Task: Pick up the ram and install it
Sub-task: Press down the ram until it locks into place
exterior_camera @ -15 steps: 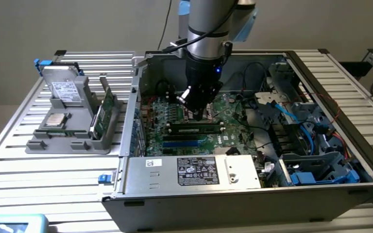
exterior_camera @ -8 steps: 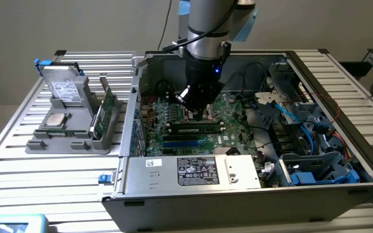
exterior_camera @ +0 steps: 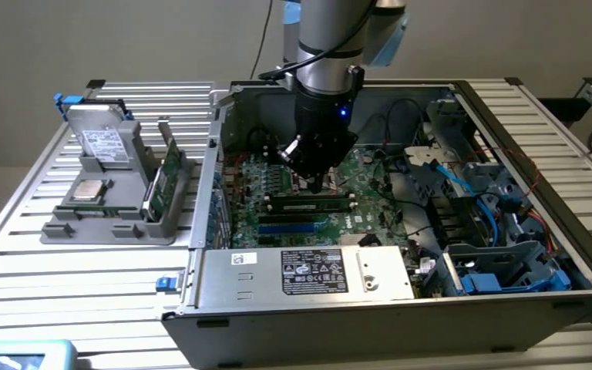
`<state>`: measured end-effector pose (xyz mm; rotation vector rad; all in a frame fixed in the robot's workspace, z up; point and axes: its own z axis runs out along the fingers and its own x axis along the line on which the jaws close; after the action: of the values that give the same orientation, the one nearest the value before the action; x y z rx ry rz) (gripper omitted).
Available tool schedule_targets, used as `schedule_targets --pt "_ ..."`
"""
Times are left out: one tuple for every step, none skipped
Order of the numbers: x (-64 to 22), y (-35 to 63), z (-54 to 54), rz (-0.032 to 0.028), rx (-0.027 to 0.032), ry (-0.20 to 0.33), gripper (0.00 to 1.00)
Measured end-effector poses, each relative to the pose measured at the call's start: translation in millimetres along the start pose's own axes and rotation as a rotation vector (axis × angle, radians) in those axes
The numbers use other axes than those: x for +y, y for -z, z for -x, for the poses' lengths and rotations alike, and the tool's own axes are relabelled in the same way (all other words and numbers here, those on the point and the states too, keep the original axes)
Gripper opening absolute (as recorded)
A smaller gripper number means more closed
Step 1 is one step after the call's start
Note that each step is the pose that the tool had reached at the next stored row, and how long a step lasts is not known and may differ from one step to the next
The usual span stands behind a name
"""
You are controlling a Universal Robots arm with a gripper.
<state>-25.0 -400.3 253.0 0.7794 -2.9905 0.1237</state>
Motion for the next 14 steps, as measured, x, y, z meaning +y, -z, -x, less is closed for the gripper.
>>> schedule_targets --pt "0.0 0.0 0.0 -0.0033 -0.0001 -0.007 0.11" --pt "0.0 0.0 0.0 -0.0068 -0.0004 -0.015 0.11" --pt "0.0 0.0 0.0 -0.01 -0.0009 -0.023 0.11" --pt "0.0 0.0 0.0 -0.0121 -0.0013 -0.031 0.11" --pt "-0.1 0.1 0.0 -0.0134 -0.0015 -0.04 0.11" --pt "-0.1 0.1 0.0 -0.0138 -0.0017 -0.05 0.11" --pt "-0.1 0.1 0.0 -0.0139 -0.0018 -0.061 0.11" --pt "0.0 0.0 0.0 -0.0137 -0.0019 -0.072 0.11" --pt "0.0 0.0 0.0 -0.0133 -0.0018 -0.083 0.11" --pt "0.1 0.0 0.0 -0.0128 -0.0015 -0.095 0.11" --pt "0.1 0.0 0.0 -0.0124 -0.0012 -0.106 0.11" --pt "0.0 0.0 0.0 -0.0119 -0.001 -0.118 0.11" --pt "0.0 0.0 0.0 -0.0114 -0.0007 -0.129 0.11" --pt "0.0 0.0 0.0 -0.011 -0.0004 -0.141 0.11"
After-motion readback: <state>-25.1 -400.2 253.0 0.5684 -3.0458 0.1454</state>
